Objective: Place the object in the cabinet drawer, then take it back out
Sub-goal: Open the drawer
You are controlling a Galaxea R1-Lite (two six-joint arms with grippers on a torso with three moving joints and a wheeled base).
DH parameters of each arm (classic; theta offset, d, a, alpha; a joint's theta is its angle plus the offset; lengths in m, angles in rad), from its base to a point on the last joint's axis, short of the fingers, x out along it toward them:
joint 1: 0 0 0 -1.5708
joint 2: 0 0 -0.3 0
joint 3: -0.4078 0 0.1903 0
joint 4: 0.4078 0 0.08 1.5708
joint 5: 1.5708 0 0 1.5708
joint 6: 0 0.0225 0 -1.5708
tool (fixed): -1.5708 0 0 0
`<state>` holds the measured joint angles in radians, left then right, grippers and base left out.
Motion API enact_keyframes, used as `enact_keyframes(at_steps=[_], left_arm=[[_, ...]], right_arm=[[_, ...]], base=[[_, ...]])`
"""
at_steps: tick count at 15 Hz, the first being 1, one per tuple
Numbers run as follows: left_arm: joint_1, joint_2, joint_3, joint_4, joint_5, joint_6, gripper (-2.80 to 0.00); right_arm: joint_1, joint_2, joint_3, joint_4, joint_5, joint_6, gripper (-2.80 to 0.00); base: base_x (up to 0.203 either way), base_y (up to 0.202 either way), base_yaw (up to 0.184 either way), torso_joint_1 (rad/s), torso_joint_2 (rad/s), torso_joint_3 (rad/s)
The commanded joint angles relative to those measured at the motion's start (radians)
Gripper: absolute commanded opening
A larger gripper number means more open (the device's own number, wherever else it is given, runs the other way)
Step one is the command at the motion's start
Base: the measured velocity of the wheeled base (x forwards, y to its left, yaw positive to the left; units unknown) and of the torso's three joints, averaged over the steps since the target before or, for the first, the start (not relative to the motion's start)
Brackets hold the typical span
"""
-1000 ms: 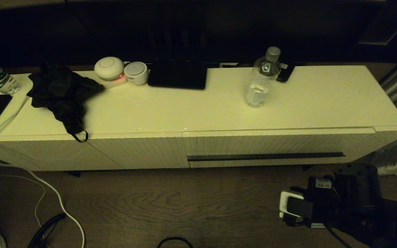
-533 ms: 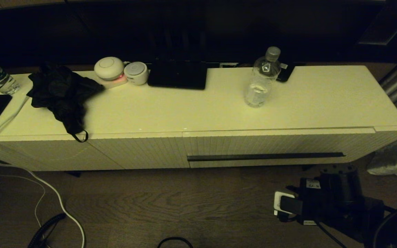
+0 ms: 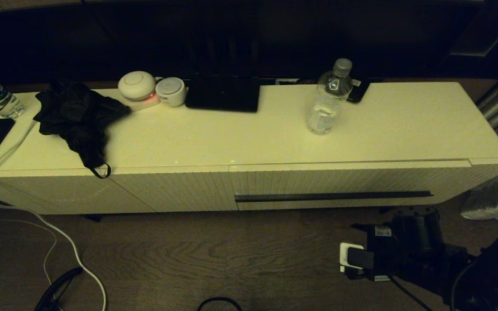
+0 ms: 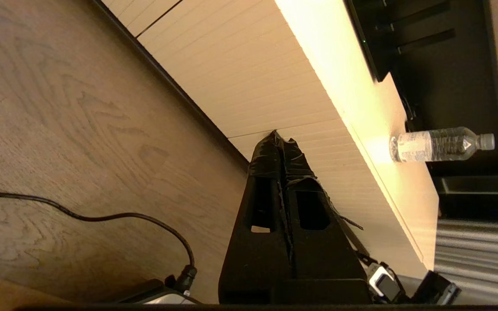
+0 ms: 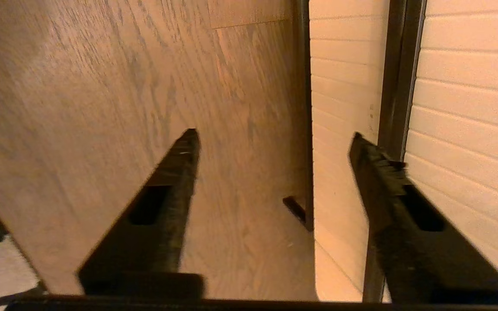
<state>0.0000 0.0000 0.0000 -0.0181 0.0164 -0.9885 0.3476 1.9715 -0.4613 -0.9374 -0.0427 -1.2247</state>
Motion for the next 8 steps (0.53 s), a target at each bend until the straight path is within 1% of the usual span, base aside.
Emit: enact_keyframes(at_steps=[1,2,4,6,8], left_arm=[[0.000,-0.002,0.000,0.000,0.000,-0.006,-2.80],[0.000,-0.002,0.000,0.000,0.000,-0.006,-2.80],[0.000,-0.002,0.000,0.000,0.000,-0.006,-2.80],[0.000,-0.002,0.000,0.000,0.000,-0.006,-2.80],[0.000,-0.002,0.000,0.000,0.000,-0.006,-2.80]], right_arm=[[-0.031,0.016,-0.025,-0.005,0.038,-0.059,0.00],[-0.042,0.020,-0.034,-0.003,0.057,-0.079,0.00],[-0.068,0.030,-0.064,0.013,0.107,-0.148,0.00],[-0.075,0.044,-0.087,0.020,0.140,-0.172,0.00],[-0.087,0.068,-0.120,0.020,0.147,-0.173,0.00]], base=[[0.000,0.000,0.000,0.000,0.00,0.000],[0.000,0.000,0.000,0.000,0.00,0.000],[0.000,0.000,0.000,0.000,0.00,0.000],[0.000,0.000,0.000,0.000,0.00,0.000],[0.000,0.000,0.000,0.000,0.00,0.000]])
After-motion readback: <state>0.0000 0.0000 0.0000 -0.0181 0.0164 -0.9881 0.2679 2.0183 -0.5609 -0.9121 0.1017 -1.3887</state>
